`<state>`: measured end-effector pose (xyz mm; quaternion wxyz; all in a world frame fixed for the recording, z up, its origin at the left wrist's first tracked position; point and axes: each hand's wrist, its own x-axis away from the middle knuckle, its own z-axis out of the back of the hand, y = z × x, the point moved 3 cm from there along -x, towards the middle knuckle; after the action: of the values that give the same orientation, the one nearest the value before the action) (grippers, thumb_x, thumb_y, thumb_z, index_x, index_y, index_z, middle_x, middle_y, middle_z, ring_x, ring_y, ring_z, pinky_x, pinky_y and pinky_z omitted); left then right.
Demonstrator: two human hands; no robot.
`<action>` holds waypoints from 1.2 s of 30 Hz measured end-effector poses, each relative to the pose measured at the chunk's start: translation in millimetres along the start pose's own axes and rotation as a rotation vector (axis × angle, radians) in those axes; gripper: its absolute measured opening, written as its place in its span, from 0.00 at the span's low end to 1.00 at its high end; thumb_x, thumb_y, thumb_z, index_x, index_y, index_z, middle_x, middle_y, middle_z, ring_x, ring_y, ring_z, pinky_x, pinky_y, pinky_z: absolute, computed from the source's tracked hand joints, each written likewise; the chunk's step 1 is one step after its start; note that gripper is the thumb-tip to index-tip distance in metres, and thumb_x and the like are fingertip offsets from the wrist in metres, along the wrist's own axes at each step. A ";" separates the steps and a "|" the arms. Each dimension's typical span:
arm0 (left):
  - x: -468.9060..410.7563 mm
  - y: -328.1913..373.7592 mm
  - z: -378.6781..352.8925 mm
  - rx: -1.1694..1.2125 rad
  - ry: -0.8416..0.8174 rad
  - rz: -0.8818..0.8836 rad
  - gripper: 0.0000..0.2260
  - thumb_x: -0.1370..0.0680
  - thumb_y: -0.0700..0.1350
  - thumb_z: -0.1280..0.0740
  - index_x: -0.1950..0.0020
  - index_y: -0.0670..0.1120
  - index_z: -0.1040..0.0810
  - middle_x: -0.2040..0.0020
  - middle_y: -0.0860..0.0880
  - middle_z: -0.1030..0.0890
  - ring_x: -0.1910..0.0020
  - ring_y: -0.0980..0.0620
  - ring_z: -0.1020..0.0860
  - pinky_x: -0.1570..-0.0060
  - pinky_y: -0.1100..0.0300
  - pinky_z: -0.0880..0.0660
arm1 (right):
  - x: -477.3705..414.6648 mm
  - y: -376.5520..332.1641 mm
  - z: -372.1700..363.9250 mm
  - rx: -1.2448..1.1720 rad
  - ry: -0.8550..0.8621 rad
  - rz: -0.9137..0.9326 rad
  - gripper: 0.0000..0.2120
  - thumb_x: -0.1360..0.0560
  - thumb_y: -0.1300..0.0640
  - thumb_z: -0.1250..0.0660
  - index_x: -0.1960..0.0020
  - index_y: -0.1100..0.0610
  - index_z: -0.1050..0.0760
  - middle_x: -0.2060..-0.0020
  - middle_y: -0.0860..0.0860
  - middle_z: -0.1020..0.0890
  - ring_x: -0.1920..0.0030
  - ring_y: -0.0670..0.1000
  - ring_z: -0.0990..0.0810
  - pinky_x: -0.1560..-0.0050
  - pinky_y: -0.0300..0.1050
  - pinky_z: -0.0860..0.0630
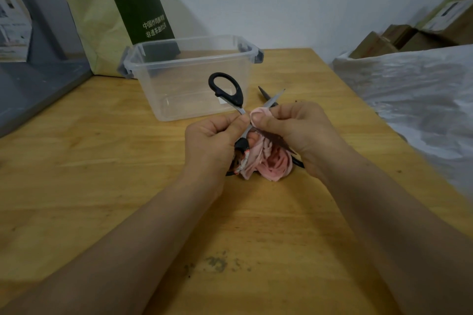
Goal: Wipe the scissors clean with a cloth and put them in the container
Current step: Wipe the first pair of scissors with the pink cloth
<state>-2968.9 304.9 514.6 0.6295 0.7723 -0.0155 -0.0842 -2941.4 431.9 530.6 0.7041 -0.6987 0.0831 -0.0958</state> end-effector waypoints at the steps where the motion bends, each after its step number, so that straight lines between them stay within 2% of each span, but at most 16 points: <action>1: -0.1 0.3 -0.2 -0.007 -0.006 -0.006 0.09 0.25 0.38 0.32 0.64 0.46 0.16 0.66 0.43 0.16 0.67 0.48 0.19 0.61 0.56 0.19 | -2.0 0.3 0.0 -0.023 0.031 -0.008 0.06 0.28 0.61 0.29 0.58 0.65 0.20 0.71 0.55 0.17 0.71 0.50 0.18 0.66 0.39 0.21; 5: 1.3 0.9 -2.2 0.001 -0.025 -0.007 0.10 0.25 0.38 0.31 0.65 0.46 0.16 0.67 0.44 0.17 0.70 0.50 0.20 0.68 0.60 0.21 | -6.6 -0.7 5.7 -0.078 0.140 -0.011 0.07 0.27 0.59 0.29 0.61 0.61 0.20 0.73 0.52 0.17 0.73 0.48 0.19 0.71 0.37 0.23; 8: -0.3 0.2 -0.8 -0.001 -0.015 -0.001 0.11 0.25 0.37 0.32 0.65 0.47 0.16 0.68 0.45 0.17 0.69 0.50 0.19 0.64 0.58 0.20 | -1.8 2.1 -0.7 -0.015 0.009 -0.036 0.07 0.27 0.60 0.29 0.58 0.65 0.20 0.71 0.54 0.17 0.71 0.50 0.18 0.68 0.38 0.22; 11: 0.0 0.6 -0.6 -0.009 -0.015 -0.004 0.10 0.25 0.38 0.31 0.64 0.47 0.16 0.66 0.44 0.16 0.67 0.49 0.19 0.62 0.54 0.19 | -3.8 0.4 1.0 -0.077 0.082 -0.037 0.08 0.27 0.60 0.29 0.57 0.66 0.21 0.73 0.54 0.18 0.73 0.49 0.19 0.72 0.37 0.24; 14: 2.2 1.3 -3.0 -0.004 -0.034 0.001 0.06 0.25 0.38 0.32 0.60 0.43 0.17 0.70 0.44 0.18 0.73 0.51 0.22 0.72 0.61 0.23 | -6.9 -2.6 10.7 -0.197 0.168 -0.032 0.07 0.25 0.61 0.32 0.56 0.66 0.21 0.75 0.52 0.18 0.75 0.47 0.20 0.76 0.35 0.26; 16: 2.0 0.6 -2.6 0.000 -0.035 0.002 0.06 0.24 0.38 0.32 0.59 0.41 0.17 0.71 0.43 0.19 0.75 0.51 0.22 0.74 0.61 0.24 | -5.1 -0.9 8.2 -0.138 0.070 -0.055 0.09 0.26 0.61 0.31 0.53 0.68 0.21 0.71 0.55 0.17 0.72 0.50 0.19 0.71 0.38 0.23; 18: -0.1 -0.3 -0.6 0.009 -0.022 0.008 0.09 0.25 0.38 0.32 0.63 0.45 0.16 0.67 0.42 0.17 0.70 0.49 0.20 0.65 0.56 0.20 | -1.5 3.9 0.8 -0.071 -0.030 -0.068 0.10 0.28 0.61 0.29 0.52 0.68 0.20 0.69 0.57 0.17 0.70 0.52 0.19 0.65 0.41 0.21; 19: 0.1 0.2 -0.3 0.014 -0.030 0.013 0.09 0.25 0.39 0.31 0.64 0.45 0.16 0.66 0.41 0.17 0.69 0.49 0.20 0.64 0.56 0.21 | -2.3 4.2 -0.3 -0.071 -0.017 -0.065 0.09 0.28 0.61 0.29 0.54 0.68 0.20 0.70 0.57 0.17 0.71 0.51 0.19 0.66 0.40 0.21; 21: 0.9 1.7 -1.9 0.016 -0.066 0.015 0.06 0.26 0.39 0.30 0.62 0.42 0.16 0.67 0.42 0.18 0.71 0.50 0.21 0.69 0.61 0.24 | -7.0 2.1 3.3 -0.135 0.076 -0.051 0.07 0.28 0.61 0.29 0.57 0.67 0.21 0.73 0.55 0.18 0.73 0.49 0.19 0.70 0.38 0.23; 24: 1.7 1.1 -3.6 0.001 -0.072 0.005 0.05 0.27 0.37 0.30 0.62 0.38 0.17 0.71 0.43 0.20 0.73 0.50 0.24 0.71 0.62 0.24 | -13.2 3.5 12.5 -0.289 0.159 -0.067 0.06 0.28 0.62 0.29 0.58 0.66 0.21 0.69 0.57 0.17 0.67 0.53 0.17 0.62 0.46 0.20; 28: 0.6 2.7 -1.7 0.025 -0.052 0.025 0.05 0.27 0.36 0.31 0.58 0.34 0.19 0.73 0.43 0.22 0.79 0.54 0.26 0.76 0.69 0.30 | -5.7 6.3 0.8 -0.105 -0.014 -0.082 0.07 0.28 0.61 0.29 0.56 0.65 0.20 0.69 0.56 0.17 0.69 0.51 0.19 0.67 0.40 0.22; 30: 1.5 3.8 -1.6 0.030 -0.054 0.036 0.04 0.27 0.35 0.31 0.58 0.34 0.19 0.73 0.42 0.22 0.80 0.54 0.27 0.78 0.70 0.32 | -7.0 3.8 2.0 -0.134 0.029 -0.062 0.07 0.28 0.61 0.29 0.56 0.66 0.20 0.70 0.55 0.18 0.72 0.49 0.19 0.70 0.37 0.24; 33: 1.2 3.1 -1.8 0.025 -0.057 0.037 0.04 0.28 0.35 0.30 0.62 0.37 0.17 0.70 0.40 0.21 0.76 0.51 0.25 0.76 0.66 0.28 | -11.3 2.0 10.2 -0.324 0.148 -0.072 0.06 0.27 0.63 0.30 0.59 0.67 0.22 0.74 0.54 0.18 0.74 0.48 0.20 0.74 0.36 0.25; 36: 1.8 2.6 -1.4 0.026 -0.060 0.044 0.03 0.27 0.34 0.30 0.61 0.36 0.18 0.70 0.40 0.21 0.76 0.51 0.25 0.76 0.64 0.27 | -10.3 5.1 9.1 -0.236 0.077 -0.093 0.06 0.28 0.62 0.30 0.57 0.66 0.21 0.70 0.55 0.17 0.71 0.50 0.19 0.71 0.37 0.24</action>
<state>-2966.8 305.5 517.2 0.6204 0.7769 -0.0527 -0.0933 -2949.0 443.4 525.4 0.6082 -0.7755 0.0883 -0.1446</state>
